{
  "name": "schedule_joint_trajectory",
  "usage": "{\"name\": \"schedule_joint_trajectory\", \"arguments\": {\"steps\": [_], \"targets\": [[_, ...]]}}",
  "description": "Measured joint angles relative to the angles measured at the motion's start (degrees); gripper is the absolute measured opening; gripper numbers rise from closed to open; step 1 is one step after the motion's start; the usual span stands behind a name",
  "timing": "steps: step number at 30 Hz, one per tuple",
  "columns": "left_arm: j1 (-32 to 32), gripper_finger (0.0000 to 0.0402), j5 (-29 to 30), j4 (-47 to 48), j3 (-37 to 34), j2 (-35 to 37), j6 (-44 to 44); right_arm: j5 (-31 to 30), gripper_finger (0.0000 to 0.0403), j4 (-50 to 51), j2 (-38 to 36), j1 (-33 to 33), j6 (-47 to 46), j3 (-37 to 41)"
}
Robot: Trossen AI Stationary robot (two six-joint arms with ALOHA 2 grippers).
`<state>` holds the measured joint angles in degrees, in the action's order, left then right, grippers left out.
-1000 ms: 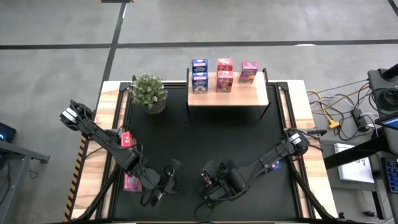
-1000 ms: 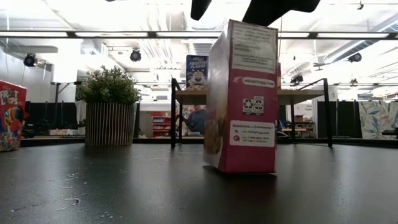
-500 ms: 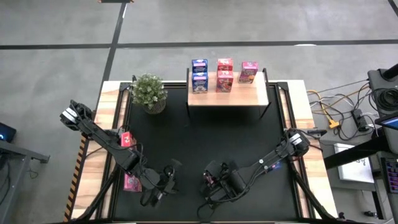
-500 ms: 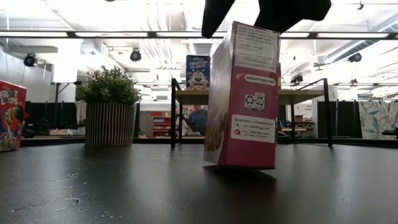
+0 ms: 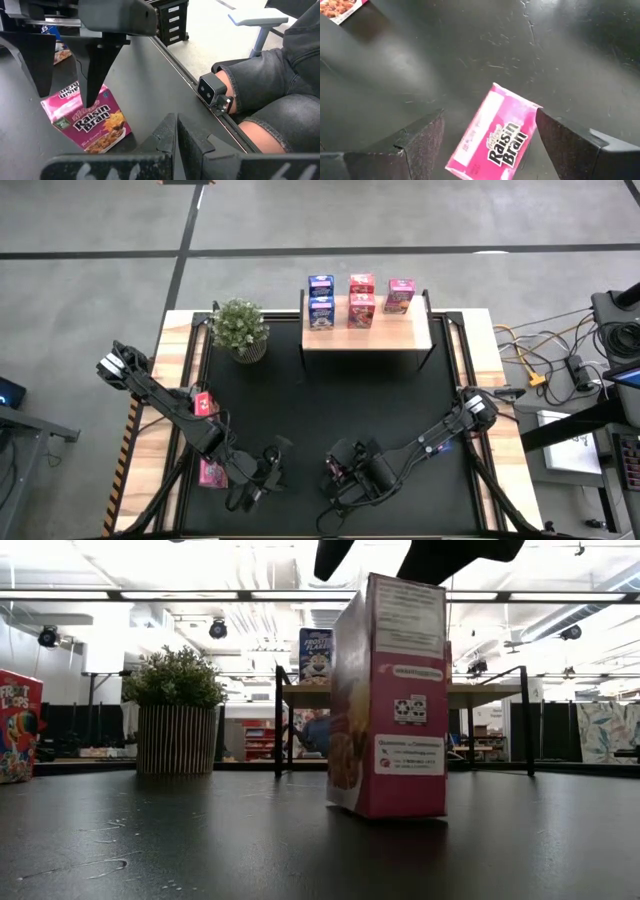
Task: Stack cereal on shelf
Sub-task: Put the right purple cereal box on the shelf and align it with the other purple cereal box on the shelf
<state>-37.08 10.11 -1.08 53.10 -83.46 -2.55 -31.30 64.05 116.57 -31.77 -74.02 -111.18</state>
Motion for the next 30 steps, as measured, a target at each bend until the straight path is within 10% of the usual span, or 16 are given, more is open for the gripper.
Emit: {"name": "schedule_joint_trajectory", "arguments": {"steps": [30], "targets": [[0.0,0.0,0.0,0.0,0.0,0.0,0.0,-0.2,0.0302,-1.8,2.9,-0.5,-2.4,2.5]]}}
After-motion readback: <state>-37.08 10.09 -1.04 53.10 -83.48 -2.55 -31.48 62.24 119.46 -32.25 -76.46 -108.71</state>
